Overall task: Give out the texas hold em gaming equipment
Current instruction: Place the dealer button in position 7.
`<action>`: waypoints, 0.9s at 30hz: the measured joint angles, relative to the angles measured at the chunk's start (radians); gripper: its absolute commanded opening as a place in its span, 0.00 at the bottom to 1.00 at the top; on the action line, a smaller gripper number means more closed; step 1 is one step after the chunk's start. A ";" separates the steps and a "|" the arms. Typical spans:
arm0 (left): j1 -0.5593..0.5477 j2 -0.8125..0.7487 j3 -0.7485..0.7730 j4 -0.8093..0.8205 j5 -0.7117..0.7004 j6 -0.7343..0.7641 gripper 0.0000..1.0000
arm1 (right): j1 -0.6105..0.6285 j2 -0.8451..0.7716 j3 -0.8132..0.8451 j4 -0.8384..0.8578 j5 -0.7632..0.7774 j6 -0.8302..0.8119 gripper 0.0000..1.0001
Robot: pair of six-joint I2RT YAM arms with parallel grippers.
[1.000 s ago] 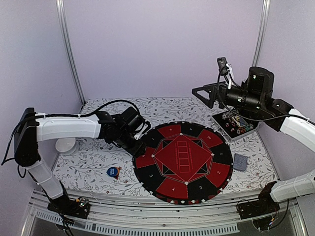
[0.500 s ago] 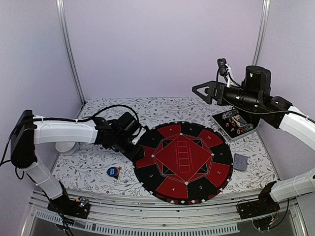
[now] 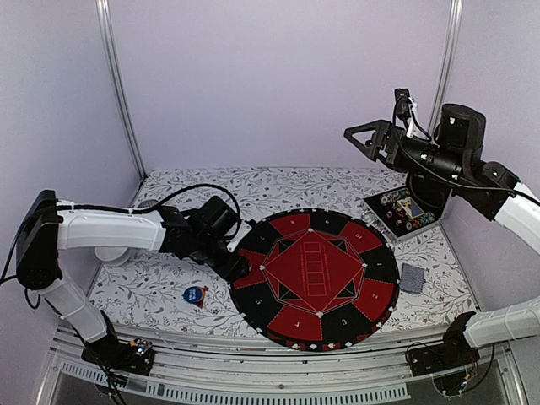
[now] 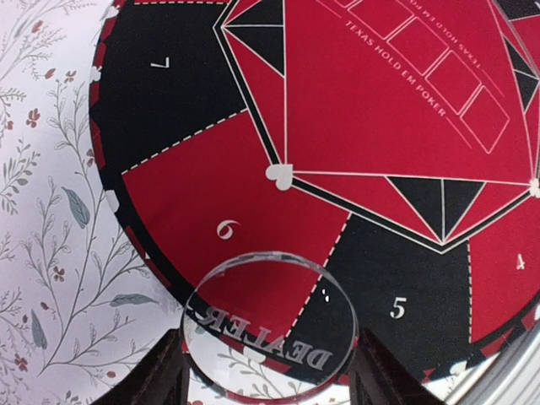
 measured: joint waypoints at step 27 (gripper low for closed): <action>0.014 -0.010 -0.004 -0.030 -0.029 -0.027 0.47 | 0.000 0.035 0.016 -0.039 -0.037 -0.211 0.99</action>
